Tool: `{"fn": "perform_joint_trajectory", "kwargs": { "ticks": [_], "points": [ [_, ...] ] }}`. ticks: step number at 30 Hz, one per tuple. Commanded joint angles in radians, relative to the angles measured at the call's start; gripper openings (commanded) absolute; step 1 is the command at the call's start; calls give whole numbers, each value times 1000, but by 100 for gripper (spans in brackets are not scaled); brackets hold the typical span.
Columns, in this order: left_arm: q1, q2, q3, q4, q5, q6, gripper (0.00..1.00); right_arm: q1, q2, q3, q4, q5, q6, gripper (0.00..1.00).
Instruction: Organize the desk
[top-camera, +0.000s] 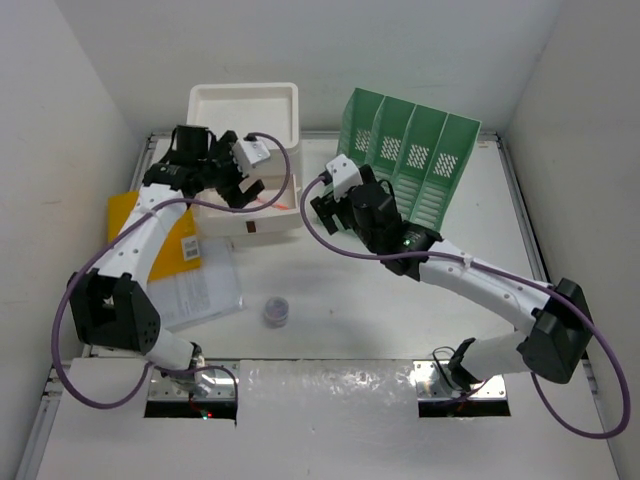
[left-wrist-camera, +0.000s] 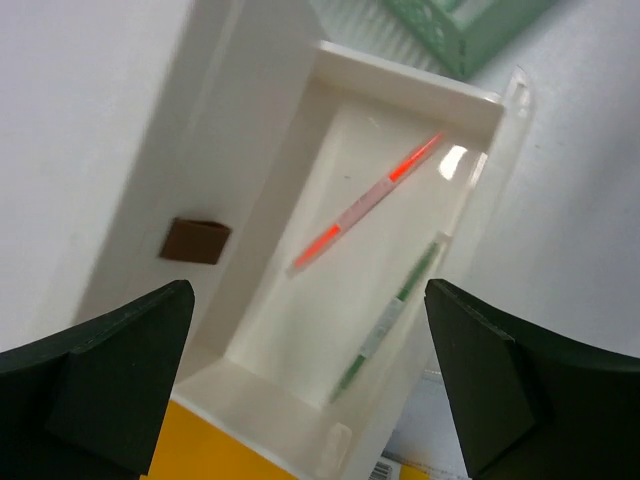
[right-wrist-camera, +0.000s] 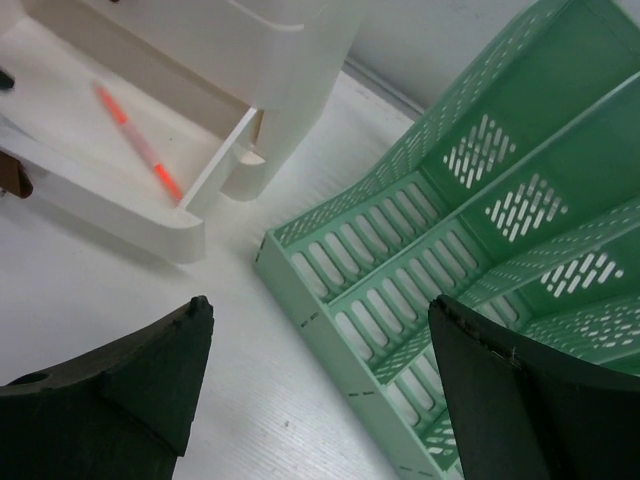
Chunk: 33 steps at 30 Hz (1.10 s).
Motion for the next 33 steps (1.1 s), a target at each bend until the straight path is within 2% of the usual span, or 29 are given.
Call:
{"fn": "perform_joint_trajectory", "kwargs": {
  "ticks": [1,3,5,6,7,9,10,11,12,13,15,18,19,20,22,24,28,30,33],
  "points": [
    [5,-111,60,168,-55,-154,100,2,-1,-64,69,33,117,86],
    [4,-190,34,304,-87,-275,100,2,-20,-136,126,37,169,84],
    [4,-237,-7,415,-201,-345,100,2,-27,-212,233,8,267,76],
    [4,-261,-24,540,-328,-389,100,4,-18,-233,276,-12,304,71],
    [11,-262,-35,593,-399,-408,99,13,-5,-260,349,-35,367,59],
    [36,-201,6,654,-493,-446,100,65,64,-257,413,13,392,48],
    [68,-165,49,638,-493,-463,100,93,95,-234,430,111,372,43],
    [82,-78,148,556,-522,-486,100,123,124,-221,448,165,357,41],
    [96,-32,188,537,-559,-498,100,151,156,-208,480,205,337,42],
    [117,57,259,514,-585,-518,100,197,216,-190,562,246,316,60],
    [129,152,339,469,-639,-531,100,232,276,-168,661,265,332,69],
    [191,342,549,319,-624,-593,100,243,397,-92,680,253,446,72],
    [221,384,662,276,-598,-616,100,243,457,-54,684,242,520,71],
    [235,460,717,192,-572,-661,100,243,488,-37,695,213,547,71],
    [260,507,788,150,-506,-692,100,243,549,8,749,192,607,68],
    [263,518,769,168,-460,-702,100,245,630,45,752,178,644,65],
    [264,454,591,287,-316,-693,100,243,721,109,842,132,655,62],
    [264,430,487,347,-323,-709,100,239,761,135,901,106,638,60],
    [264,433,456,362,-343,-741,97,214,790,151,937,86,677,56]
  ]
}}
